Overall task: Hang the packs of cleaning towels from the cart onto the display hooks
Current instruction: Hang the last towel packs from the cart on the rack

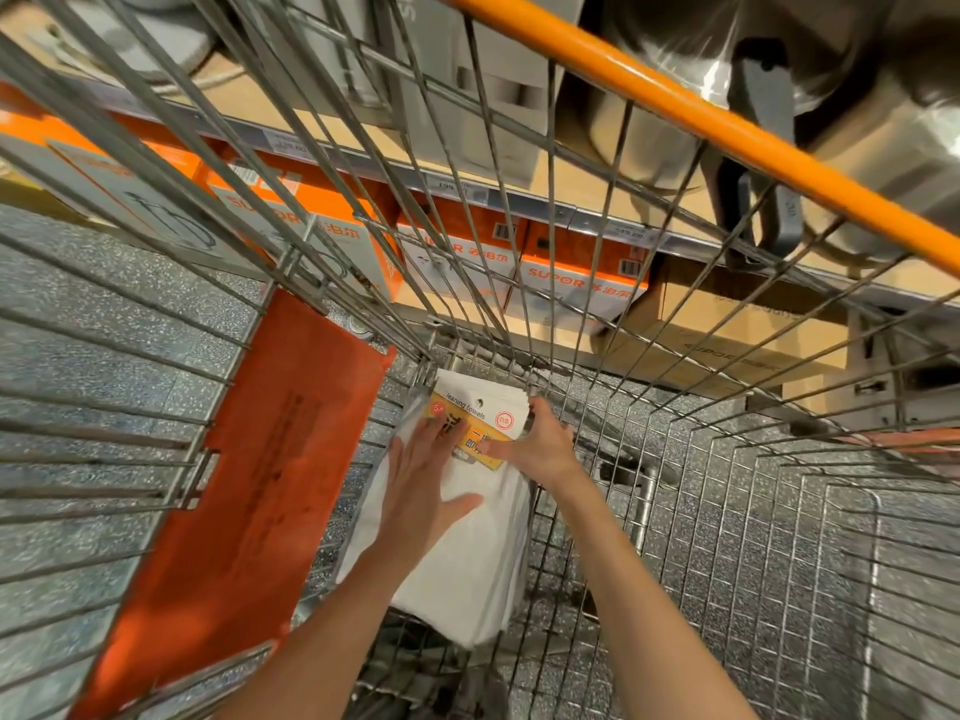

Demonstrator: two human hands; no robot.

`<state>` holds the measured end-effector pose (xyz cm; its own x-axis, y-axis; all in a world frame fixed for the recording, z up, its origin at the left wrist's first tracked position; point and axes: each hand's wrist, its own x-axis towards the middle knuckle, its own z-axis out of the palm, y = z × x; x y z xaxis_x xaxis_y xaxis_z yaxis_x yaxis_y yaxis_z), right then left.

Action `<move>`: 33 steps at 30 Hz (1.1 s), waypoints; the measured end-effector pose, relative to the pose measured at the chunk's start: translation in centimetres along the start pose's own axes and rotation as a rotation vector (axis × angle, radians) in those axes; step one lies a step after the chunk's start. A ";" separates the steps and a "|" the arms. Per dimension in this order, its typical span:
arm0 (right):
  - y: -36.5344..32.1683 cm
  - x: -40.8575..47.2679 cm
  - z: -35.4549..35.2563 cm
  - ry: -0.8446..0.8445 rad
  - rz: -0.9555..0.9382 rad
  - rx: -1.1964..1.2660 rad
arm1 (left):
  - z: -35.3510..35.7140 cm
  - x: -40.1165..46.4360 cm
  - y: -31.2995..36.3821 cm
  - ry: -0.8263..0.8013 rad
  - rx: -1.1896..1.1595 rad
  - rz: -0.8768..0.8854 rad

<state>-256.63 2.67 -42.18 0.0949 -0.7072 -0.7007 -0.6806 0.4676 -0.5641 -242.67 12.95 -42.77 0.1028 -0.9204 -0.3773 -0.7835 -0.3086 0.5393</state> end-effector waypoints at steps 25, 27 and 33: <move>-5.3 -12.7 -2.9 0.050 -0.303 0.362 | -8.4 -5.9 4.9 0.032 -0.207 0.000; -6.9 -15.3 -4.3 0.062 -0.330 0.375 | -10.4 -7.2 6.3 0.045 -0.243 0.026; -11.9 -22.8 -10.1 0.128 -0.468 0.427 | -17.2 -10.1 12.2 0.249 -0.171 0.243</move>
<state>-258.08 7.88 -15.08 0.2057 -0.9328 -0.2959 -0.2366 0.2460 -0.9400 -242.71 14.33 -19.44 0.0890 -0.9952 -0.0407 -0.6916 -0.0911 0.7165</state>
